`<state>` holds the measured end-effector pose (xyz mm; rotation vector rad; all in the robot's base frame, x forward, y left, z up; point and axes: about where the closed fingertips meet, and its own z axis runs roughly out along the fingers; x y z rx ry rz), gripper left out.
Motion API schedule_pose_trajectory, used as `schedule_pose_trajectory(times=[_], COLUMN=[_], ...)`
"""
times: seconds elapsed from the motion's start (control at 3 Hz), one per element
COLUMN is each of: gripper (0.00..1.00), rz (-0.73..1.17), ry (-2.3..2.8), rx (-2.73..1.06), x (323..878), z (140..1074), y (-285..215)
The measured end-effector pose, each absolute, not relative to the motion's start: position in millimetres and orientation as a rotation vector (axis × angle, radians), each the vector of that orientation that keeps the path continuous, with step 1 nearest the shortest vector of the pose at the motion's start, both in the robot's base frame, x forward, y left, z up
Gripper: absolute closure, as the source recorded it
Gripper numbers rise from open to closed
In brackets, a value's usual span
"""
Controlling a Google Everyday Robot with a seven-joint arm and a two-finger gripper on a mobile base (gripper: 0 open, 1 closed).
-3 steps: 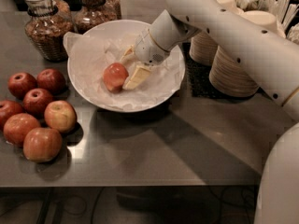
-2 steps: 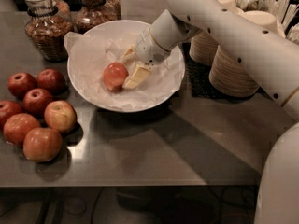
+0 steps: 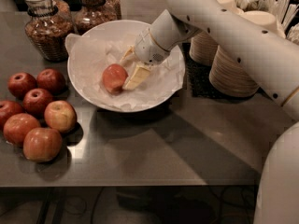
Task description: Pick apple from white bowl
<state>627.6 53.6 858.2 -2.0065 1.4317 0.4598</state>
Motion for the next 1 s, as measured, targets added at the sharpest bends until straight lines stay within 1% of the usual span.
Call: schedule_pose_trajectory(times=[0.67,1.0], gripper=[0.36,0.29], rz=[0.451,0.426], ry=[1.4,1.373], rx=[-2.027,-2.044], x=[615,608], z=[875,889], y=[66,73])
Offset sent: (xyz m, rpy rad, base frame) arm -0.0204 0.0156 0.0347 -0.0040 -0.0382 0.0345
